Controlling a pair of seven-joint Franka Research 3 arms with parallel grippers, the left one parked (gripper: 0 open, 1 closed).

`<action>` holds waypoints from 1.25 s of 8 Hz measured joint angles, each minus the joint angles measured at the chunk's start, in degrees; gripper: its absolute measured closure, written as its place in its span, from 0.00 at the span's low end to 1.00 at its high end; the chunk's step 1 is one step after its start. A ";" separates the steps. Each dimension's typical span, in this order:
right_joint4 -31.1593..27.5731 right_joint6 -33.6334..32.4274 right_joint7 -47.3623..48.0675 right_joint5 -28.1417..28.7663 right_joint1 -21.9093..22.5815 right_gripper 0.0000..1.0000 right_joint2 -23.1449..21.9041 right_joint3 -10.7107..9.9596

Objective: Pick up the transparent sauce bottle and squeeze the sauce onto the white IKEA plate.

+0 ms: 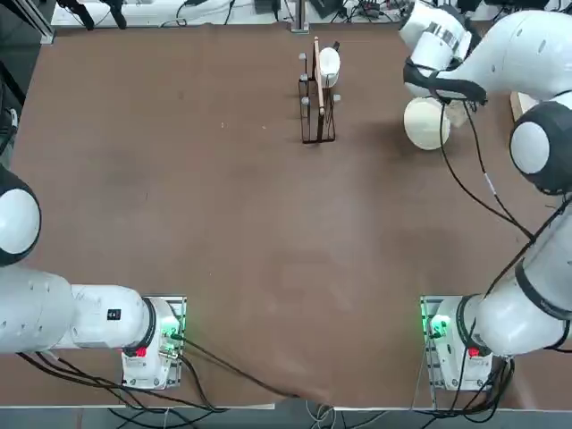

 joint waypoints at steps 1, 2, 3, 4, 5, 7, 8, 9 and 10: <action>-1.59 -0.68 2.58 -2.03 -1.27 0.59 0.91 -1.75; -4.43 -0.89 7.03 -5.39 -2.08 0.59 1.48 -3.75; -7.89 -0.96 12.04 -8.40 -2.58 0.59 1.75 -5.65; -11.22 -1.00 16.07 -10.64 -3.10 0.59 1.83 -7.18; -14.44 -1.07 19.83 -13.17 -4.34 0.59 1.89 -7.91; -20.93 -1.09 26.73 -18.88 -8.90 0.59 2.15 -8.25; -23.51 -0.94 29.82 -20.41 -11.01 0.59 2.43 -8.29; -24.99 -0.50 32.87 -20.94 -12.16 0.59 2.92 -8.28; -25.67 0.48 35.82 -20.98 -12.61 0.59 3.80 -8.26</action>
